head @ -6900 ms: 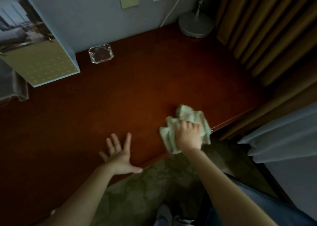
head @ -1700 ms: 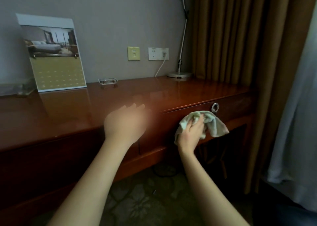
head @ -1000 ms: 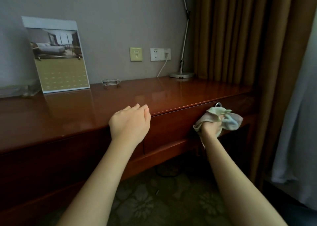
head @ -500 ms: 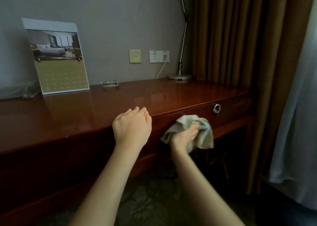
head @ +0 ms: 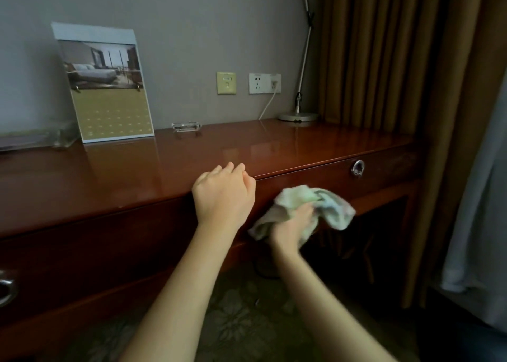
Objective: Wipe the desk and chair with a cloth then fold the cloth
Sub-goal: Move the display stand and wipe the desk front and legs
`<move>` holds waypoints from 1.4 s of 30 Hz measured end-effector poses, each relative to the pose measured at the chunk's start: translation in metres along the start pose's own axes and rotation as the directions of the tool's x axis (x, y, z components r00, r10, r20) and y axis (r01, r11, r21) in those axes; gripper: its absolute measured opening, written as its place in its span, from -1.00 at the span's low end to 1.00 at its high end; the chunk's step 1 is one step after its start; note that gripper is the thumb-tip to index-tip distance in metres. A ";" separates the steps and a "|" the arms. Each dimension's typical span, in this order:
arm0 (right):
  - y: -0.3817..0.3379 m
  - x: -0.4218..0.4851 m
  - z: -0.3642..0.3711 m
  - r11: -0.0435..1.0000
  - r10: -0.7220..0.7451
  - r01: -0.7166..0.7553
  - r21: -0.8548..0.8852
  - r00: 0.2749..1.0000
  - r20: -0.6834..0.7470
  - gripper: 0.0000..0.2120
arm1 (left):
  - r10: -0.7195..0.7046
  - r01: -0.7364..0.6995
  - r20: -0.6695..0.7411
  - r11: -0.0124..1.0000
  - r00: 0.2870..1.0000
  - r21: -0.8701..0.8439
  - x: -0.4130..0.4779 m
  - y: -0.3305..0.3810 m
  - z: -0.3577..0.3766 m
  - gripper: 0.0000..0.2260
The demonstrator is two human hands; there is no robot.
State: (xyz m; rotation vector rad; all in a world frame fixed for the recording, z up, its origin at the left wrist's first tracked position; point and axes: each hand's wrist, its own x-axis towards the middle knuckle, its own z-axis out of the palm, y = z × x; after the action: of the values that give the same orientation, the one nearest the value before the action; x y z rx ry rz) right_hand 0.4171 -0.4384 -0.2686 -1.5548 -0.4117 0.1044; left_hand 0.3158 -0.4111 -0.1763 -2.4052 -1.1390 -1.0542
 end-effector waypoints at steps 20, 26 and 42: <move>-0.016 0.065 -0.040 0.967 0.240 -0.217 0.133 0.949 -0.203 -0.66 | -0.023 -0.009 0.224 0.990 0.974 0.142 0.001 0.002 -0.002 -0.45; 0.013 0.037 -0.025 0.998 0.047 -0.047 0.050 0.999 0.004 -0.84 | -0.069 0.050 0.261 0.996 0.963 0.079 0.006 0.037 0.001 -0.48; 0.049 0.138 -0.071 0.998 -0.047 0.050 0.026 0.994 -0.103 -0.76 | 0.282 -0.233 0.215 0.946 0.935 -0.227 0.048 0.154 0.038 -0.69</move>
State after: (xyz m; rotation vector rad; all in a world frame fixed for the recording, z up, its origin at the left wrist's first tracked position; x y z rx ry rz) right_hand 0.5771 -0.4596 -0.2876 -1.5143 -0.3657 -0.0072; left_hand 0.4719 -0.4651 -0.1595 -2.8118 -0.7819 -0.8366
